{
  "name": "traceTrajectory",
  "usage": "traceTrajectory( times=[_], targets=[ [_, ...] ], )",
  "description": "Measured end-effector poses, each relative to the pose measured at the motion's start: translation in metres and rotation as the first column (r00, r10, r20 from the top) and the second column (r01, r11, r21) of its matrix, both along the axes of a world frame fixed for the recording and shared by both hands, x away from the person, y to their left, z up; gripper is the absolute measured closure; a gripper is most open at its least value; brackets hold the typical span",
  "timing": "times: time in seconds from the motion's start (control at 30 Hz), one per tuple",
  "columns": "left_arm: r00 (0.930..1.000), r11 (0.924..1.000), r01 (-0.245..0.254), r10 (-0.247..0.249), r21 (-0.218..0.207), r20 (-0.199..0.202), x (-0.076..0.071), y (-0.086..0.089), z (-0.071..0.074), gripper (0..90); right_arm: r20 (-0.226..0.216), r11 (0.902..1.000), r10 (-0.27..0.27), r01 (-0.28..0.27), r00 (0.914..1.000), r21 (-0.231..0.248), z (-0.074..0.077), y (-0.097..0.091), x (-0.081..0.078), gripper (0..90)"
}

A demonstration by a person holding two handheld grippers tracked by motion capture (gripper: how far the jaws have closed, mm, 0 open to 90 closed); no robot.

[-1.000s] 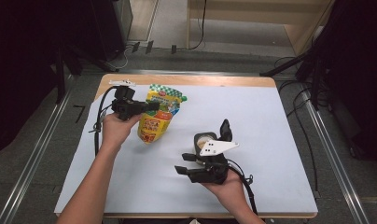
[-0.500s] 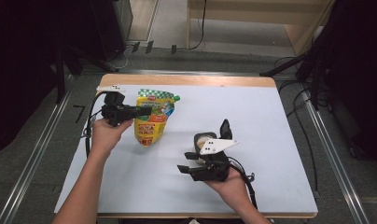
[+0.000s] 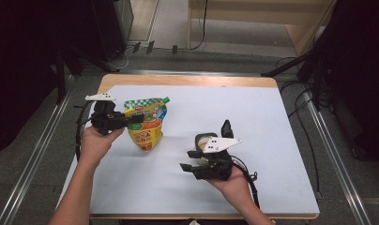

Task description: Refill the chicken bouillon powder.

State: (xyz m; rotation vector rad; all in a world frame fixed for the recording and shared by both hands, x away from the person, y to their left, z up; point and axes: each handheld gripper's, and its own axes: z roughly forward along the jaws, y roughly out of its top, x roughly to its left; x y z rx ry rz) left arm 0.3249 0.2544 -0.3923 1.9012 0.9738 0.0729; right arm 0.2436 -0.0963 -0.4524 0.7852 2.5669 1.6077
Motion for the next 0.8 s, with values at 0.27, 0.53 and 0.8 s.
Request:
traceTrajectory(
  times=[0.27,0.53,0.8],
  targets=[
    [0.9992,0.9993,0.035,-0.035,0.013,0.018,-0.011,0.005,-0.005,84.4,0.005,1.0,0.001,-0.001,1.0,-0.007,0.0,0.001,0.001,48.9],
    [0.9975,0.9977,0.051,-0.053,0.043,0.046,-0.022,0.003,-0.008,84.2,0.001,1.0,-0.005,0.005,1.0,-0.008,0.0,-0.001,0.002,48.9],
    [0.9981,0.9977,0.038,-0.041,0.057,0.046,-0.028,0.004,-0.012,83.6,0.001,0.9998,-0.006,0.007,1.0,-0.019,0.0,-0.001,0.003,48.9]
  ],
)
